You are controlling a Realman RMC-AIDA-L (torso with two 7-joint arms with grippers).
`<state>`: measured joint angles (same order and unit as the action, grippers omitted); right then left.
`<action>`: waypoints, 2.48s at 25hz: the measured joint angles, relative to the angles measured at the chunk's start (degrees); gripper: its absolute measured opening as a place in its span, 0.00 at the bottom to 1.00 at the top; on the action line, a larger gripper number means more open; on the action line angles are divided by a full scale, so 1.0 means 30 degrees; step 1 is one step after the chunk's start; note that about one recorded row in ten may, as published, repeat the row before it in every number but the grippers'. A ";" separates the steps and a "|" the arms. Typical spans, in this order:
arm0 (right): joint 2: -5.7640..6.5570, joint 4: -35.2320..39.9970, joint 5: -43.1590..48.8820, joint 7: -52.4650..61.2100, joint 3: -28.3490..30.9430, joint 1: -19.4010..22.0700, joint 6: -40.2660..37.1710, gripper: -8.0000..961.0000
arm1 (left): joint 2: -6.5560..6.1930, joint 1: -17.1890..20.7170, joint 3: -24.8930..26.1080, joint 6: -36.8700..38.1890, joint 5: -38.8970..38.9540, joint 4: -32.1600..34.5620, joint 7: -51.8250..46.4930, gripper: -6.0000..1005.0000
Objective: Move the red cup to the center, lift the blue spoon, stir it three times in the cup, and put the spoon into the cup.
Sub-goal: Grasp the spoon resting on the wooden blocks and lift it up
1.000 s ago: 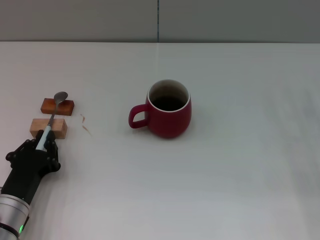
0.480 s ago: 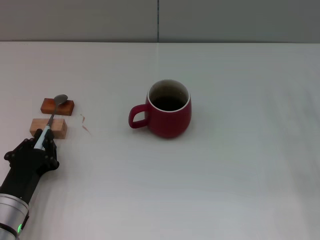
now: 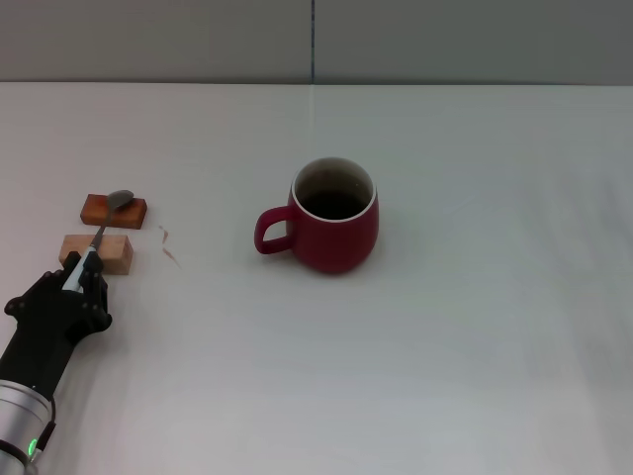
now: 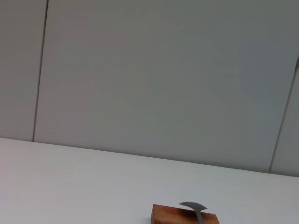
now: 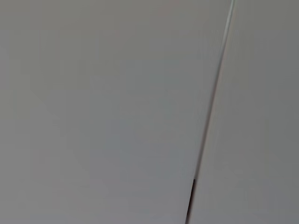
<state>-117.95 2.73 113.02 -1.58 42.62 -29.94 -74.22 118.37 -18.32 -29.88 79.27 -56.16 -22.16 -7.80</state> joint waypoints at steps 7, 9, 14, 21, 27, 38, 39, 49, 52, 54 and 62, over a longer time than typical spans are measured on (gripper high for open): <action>-0.0015 0.0000 0.0000 0.0001 0.0000 -0.0033 0.0019 0.75 | 0.0039 -0.0017 -0.0002 -0.0400 0.0002 0.0263 0.0391 0.18; -0.0020 -0.0001 0.0001 0.0001 0.0000 -0.0042 0.0033 0.75 | 0.0055 -0.0017 0.0014 -0.0461 0.0002 0.0276 0.0969 0.18; -0.0030 -0.0001 0.0000 0.0000 0.0001 -0.0041 0.0063 0.75 | 0.0081 -0.0016 0.0116 -0.0459 0.0002 0.0275 0.1756 0.18; -0.0026 0.0000 0.0000 0.0000 0.0022 -0.0071 0.0124 0.75 | 0.0056 0.0031 0.0149 -0.0337 0.0005 0.0302 0.2464 0.18; -0.0015 -0.0001 0.0000 0.0000 0.0065 -0.0071 0.0133 0.75 | 0.0035 0.0043 0.0142 -0.0228 0.0001 0.0301 0.3788 0.18; 0.0030 0.0000 0.0000 0.0000 0.0058 -0.0116 0.0134 0.75 | 0.0034 0.0140 0.0140 -0.0153 0.0000 0.0253 0.5828 0.18; 0.0031 -0.0001 0.0000 0.0000 0.0057 -0.0124 0.0133 0.75 | 0.0038 0.0140 0.0142 -0.0146 0.0000 0.0238 0.6078 0.18; 0.0032 0.0000 0.0000 0.0000 0.0051 -0.0213 0.0132 0.75 | 0.0091 0.0107 0.0311 0.0030 0.0001 0.0188 0.7915 0.18; 0.0028 0.0000 0.0000 -0.0001 0.0057 -0.0231 0.0131 0.75 | 0.0076 0.0111 0.0396 0.0375 0.0003 0.0168 0.7533 0.18; 0.0017 0.0000 0.0000 -0.0001 0.0059 -0.0231 0.0131 0.75 | 0.0065 0.0114 0.0397 0.0582 0.0003 0.0154 0.7132 0.18; -0.0039 0.0000 0.0000 -0.0001 0.0038 -0.0250 0.0130 0.75 | 0.0034 -0.0001 0.0244 0.0782 -0.0023 0.0122 0.6162 0.17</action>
<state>-118.07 2.73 113.02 -1.59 42.74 -30.68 -73.83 118.47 -18.32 -29.15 81.62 -56.23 -21.80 10.68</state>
